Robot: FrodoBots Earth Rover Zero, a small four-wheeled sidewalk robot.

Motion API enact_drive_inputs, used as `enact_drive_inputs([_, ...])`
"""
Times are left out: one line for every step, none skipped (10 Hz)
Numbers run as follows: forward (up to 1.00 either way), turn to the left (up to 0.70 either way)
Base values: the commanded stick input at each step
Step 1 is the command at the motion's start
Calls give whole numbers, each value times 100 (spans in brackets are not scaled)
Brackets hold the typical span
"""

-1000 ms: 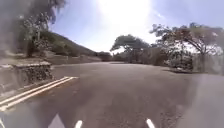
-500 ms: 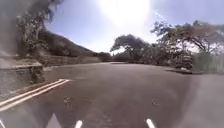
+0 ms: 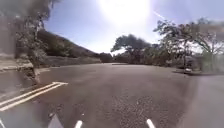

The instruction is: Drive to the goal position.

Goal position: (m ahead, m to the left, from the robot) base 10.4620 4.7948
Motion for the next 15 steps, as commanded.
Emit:
enact_drive_inputs([85, 0])
enact_drive_inputs([85, 0])
enact_drive_inputs([85, 0])
enact_drive_inputs([85, 0])
enact_drive_inputs([85, 0])
enact_drive_inputs([85, 0])
enact_drive_inputs([85, 0])
enact_drive_inputs([85, 0])
enact_drive_inputs([85, 0])
enact_drive_inputs([85, 0])
enact_drive_inputs([85, 0])
enact_drive_inputs([85, 0])
enact_drive_inputs([85, 0])
enact_drive_inputs([85, 0])
enact_drive_inputs([85, 0])
